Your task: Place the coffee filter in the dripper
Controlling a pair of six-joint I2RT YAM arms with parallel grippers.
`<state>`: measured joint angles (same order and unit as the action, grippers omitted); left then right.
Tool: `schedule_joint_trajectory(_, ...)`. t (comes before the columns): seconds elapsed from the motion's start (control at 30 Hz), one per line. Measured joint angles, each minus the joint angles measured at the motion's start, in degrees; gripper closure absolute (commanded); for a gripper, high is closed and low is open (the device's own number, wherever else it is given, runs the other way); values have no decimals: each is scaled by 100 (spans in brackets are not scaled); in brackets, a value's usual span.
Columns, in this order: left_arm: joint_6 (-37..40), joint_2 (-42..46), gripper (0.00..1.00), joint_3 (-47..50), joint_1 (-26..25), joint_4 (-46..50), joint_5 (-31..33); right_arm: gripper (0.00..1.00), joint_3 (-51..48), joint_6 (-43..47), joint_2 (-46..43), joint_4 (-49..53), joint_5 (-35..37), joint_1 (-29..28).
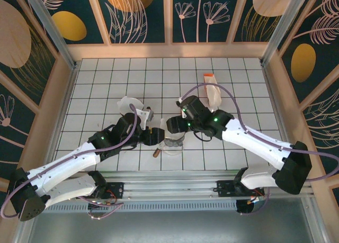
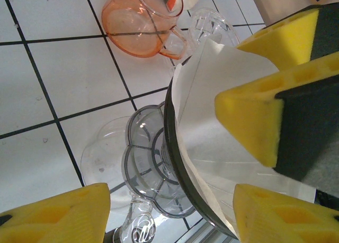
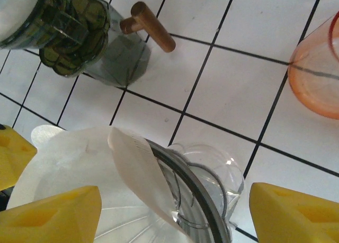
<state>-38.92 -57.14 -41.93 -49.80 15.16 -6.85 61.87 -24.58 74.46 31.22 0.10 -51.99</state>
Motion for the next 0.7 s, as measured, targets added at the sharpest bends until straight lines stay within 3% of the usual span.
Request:
schedule_joint_trajectory(0.4, -24, 179, 25, -101, 0, 52, 160, 26, 2, 22, 474, 271, -63, -4)
schedule_joint_trajectory(0.7, -17, 323, 26, -350, 22, 118, 396, 27, 9, 24, 673, 286, -85, -2)
